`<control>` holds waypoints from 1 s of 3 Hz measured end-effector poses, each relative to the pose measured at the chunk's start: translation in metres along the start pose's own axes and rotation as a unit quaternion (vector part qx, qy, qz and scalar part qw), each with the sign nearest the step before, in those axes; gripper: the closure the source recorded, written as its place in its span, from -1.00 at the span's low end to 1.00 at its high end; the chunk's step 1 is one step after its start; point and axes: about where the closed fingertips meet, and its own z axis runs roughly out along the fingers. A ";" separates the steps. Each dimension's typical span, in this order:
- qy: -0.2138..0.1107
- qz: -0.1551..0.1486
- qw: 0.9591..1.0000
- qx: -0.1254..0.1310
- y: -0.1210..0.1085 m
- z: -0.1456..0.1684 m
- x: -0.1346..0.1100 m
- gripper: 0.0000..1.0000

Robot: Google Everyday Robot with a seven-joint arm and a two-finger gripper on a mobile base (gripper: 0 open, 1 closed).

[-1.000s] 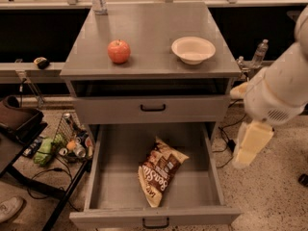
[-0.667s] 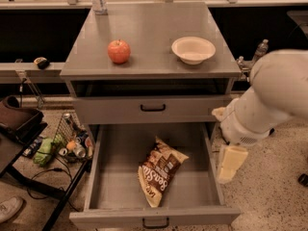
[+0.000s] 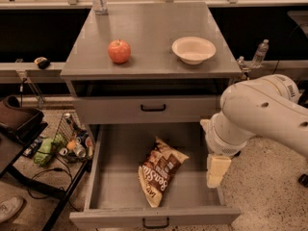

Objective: Pick brown chip bag from middle drawer and place on counter

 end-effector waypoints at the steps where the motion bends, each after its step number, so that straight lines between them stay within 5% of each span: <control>1: -0.009 -0.021 0.999 -0.027 0.000 0.050 -0.013 -1.00; 3: -0.064 -0.099 0.990 -0.072 -0.011 0.217 -0.044 -1.00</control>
Offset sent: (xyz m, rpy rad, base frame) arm 0.0680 0.0869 -0.2467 0.1090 0.1333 0.2765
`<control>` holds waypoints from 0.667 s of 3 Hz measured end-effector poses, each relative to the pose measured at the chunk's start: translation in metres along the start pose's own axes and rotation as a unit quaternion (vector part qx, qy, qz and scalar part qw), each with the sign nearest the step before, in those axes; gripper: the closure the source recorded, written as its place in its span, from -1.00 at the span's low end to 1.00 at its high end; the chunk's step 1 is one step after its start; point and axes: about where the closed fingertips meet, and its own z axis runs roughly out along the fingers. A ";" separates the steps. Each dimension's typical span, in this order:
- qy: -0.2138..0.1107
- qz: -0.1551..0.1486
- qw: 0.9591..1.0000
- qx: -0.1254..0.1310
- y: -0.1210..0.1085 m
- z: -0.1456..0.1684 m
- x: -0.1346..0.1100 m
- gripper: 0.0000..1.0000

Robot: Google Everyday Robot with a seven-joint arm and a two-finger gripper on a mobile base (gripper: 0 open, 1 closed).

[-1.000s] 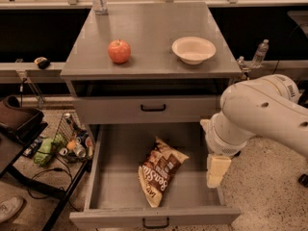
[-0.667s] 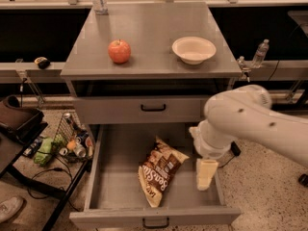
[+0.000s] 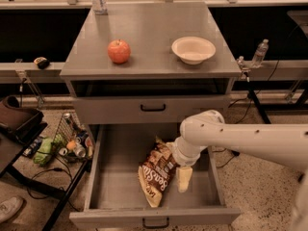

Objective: Pick brown chip bag from middle drawer and place on counter

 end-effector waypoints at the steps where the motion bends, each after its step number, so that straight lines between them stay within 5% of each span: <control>1: -0.027 -0.059 0.998 -0.014 -0.029 0.070 -0.016 -1.00; 2: -0.029 -0.105 0.994 -0.023 -0.041 0.100 -0.035 -1.00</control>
Offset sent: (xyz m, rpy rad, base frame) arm 0.0551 0.0966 -0.1087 0.0224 -0.0113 0.3317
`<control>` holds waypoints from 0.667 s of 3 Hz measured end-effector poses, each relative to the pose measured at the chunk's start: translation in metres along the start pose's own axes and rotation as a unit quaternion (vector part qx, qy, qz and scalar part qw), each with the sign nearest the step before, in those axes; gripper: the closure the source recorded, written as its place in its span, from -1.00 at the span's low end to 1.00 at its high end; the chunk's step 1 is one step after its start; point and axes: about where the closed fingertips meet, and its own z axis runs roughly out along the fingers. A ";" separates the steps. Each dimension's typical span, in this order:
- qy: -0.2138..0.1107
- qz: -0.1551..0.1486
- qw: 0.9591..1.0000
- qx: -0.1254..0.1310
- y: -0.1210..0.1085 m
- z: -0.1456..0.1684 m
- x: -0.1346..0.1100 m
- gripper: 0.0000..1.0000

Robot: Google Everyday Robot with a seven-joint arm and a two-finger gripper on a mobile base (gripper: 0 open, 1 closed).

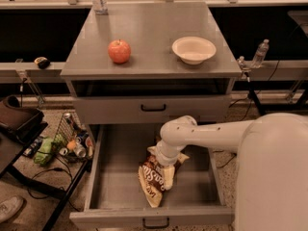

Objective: Pick brown chip bag from middle drawer and place on counter

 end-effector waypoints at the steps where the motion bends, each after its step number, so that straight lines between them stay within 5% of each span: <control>1: 0.002 -0.046 0.999 -0.018 -0.010 0.028 -0.014 -1.00; 2: -0.002 -0.074 0.996 -0.040 -0.008 0.056 -0.024 -0.46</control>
Offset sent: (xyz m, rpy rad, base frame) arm -0.0013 0.0546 -0.0668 -0.0483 0.0450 0.2270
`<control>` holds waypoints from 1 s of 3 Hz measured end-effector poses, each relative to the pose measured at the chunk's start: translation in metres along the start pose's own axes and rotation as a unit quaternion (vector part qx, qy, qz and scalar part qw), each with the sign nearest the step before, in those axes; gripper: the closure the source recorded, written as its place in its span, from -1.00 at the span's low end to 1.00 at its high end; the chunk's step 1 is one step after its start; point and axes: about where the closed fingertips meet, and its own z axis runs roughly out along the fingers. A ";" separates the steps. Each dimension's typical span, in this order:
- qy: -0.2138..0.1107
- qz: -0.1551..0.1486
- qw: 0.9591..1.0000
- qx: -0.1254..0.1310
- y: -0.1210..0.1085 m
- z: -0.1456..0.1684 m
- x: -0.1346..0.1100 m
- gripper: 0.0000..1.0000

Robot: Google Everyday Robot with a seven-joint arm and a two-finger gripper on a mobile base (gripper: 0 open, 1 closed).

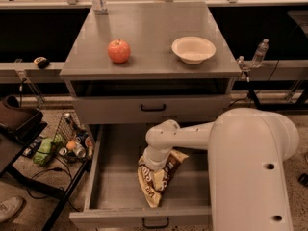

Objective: Pick brown chip bag from middle drawer and place on counter

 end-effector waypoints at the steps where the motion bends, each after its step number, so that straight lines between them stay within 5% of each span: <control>1: 0.000 0.000 1.000 0.000 0.000 0.000 0.000 0.01; 3: 0.000 0.000 1.000 0.000 0.000 0.000 0.000 0.93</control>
Offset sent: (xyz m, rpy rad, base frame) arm 0.0000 0.0000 0.0000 0.0000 0.0000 0.0000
